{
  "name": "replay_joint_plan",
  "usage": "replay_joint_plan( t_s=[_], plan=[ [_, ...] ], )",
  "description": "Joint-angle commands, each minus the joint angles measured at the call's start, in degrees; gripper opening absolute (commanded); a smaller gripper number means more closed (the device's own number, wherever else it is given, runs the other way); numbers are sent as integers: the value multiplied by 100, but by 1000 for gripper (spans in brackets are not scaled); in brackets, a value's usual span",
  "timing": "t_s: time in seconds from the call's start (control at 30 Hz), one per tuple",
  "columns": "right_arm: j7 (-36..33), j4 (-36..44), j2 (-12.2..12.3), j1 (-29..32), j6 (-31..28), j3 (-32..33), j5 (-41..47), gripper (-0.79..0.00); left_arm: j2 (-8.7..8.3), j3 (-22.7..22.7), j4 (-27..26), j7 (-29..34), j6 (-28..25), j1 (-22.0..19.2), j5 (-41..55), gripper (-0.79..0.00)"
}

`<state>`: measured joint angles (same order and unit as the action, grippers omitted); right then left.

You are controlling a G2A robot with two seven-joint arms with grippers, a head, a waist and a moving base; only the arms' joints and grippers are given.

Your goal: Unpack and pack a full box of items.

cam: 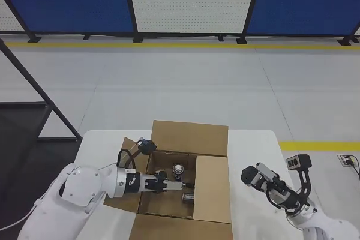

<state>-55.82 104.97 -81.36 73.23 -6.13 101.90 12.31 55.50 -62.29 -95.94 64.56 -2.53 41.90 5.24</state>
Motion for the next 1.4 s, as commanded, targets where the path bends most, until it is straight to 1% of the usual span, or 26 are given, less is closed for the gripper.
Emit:
replay_joint_plan(
  t_s=[0.0,0.13,0.2,0.3,0.43,0.53,0.63,0.87,1.03,1.2,1.37],
  plan=[
    [114,29,4,34,28,-99,-56,0,10,32,-51,-97,-55,77,67,0],
    [207,44,39,16,166,-267,-123,0,82,250,-98,-477,-175,158,257,0],
    [240,33,59,0,194,-317,-136,0,143,420,-50,-746,-172,95,270,0],
    [297,36,86,-4,211,-378,-131,0,255,739,78,-1106,-25,-52,249,0],
    [379,79,123,49,178,-398,-72,0,428,1166,494,-1298,52,-282,507,0],
    [521,81,142,109,91,-346,125,0,557,1495,842,-1401,46,-470,449,0],
    [630,82,165,172,3,-240,382,0,671,1710,1072,-1536,16,-596,468,0],
    [747,151,233,333,-194,38,749,0,827,1888,1504,-1604,-184,-685,642,0],
    [711,267,287,471,-278,216,844,0,932,1996,1656,-1703,-425,-719,692,0],
    [138,375,372,630,-541,372,937,0,1028,2049,1633,-1846,-640,-765,659,0],
    [-420,411,451,763,-781,454,1055,0,1040,1929,1398,-1810,-700,-757,609,0]
  ],
)
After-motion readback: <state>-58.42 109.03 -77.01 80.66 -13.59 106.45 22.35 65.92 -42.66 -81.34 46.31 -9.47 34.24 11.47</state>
